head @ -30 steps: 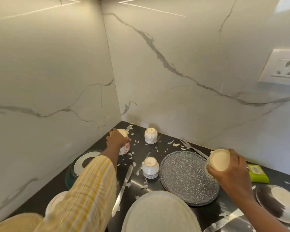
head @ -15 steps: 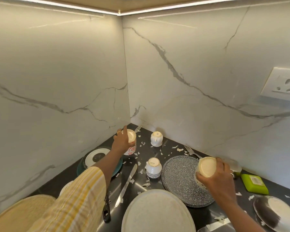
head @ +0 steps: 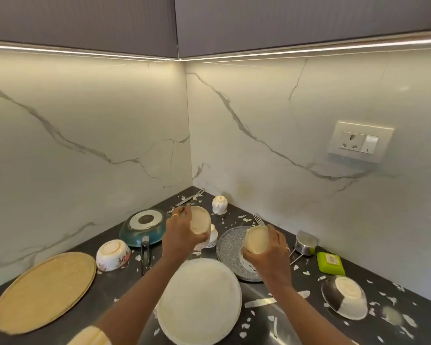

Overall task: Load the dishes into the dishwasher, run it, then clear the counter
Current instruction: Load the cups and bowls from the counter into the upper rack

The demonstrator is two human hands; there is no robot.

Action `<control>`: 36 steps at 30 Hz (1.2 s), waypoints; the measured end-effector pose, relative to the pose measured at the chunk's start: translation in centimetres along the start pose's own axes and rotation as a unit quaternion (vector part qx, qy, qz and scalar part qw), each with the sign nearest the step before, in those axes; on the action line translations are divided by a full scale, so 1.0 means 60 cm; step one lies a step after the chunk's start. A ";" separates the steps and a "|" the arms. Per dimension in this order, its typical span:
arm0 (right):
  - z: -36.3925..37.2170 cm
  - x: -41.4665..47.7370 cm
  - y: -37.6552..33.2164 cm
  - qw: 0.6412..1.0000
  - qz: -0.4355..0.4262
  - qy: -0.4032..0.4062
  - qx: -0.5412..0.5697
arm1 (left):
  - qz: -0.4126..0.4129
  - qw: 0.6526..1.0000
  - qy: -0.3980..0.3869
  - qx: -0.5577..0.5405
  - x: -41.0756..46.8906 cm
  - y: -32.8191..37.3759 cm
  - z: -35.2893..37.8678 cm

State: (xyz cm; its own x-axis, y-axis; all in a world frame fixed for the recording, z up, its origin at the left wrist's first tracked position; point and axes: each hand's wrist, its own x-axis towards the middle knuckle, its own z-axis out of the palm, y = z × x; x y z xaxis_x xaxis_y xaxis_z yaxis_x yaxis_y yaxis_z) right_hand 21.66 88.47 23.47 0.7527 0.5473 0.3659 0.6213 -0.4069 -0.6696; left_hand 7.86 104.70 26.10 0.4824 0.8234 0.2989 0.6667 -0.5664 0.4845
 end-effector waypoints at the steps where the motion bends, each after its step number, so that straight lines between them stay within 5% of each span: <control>1: -0.007 -0.010 0.000 1.000 -0.017 -0.011 0.005 | -0.005 1.000 0.002 0.001 -0.024 0.006 -0.003; 9: -0.081 -0.112 -0.030 0.996 -0.067 -0.057 -0.006 | 0.011 1.000 -0.012 0.018 -0.159 0.037 -0.052; 23: -0.179 -0.406 -0.062 0.998 -0.035 0.053 -0.031 | 0.081 0.994 -0.072 -0.028 -0.436 0.002 -0.146; 36: -0.346 -0.799 0.150 0.985 0.102 0.097 -0.102 | 0.189 0.910 -0.327 -0.169 -0.791 0.120 0.030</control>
State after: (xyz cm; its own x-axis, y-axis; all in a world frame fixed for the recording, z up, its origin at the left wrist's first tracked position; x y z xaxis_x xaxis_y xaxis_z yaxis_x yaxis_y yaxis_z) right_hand -4.32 43.41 13.34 0.8816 0.2966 0.3673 0.4687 -0.6434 -0.6053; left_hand -9.22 61.52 13.93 0.9502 0.3116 -0.0035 0.2230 -0.6718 0.7064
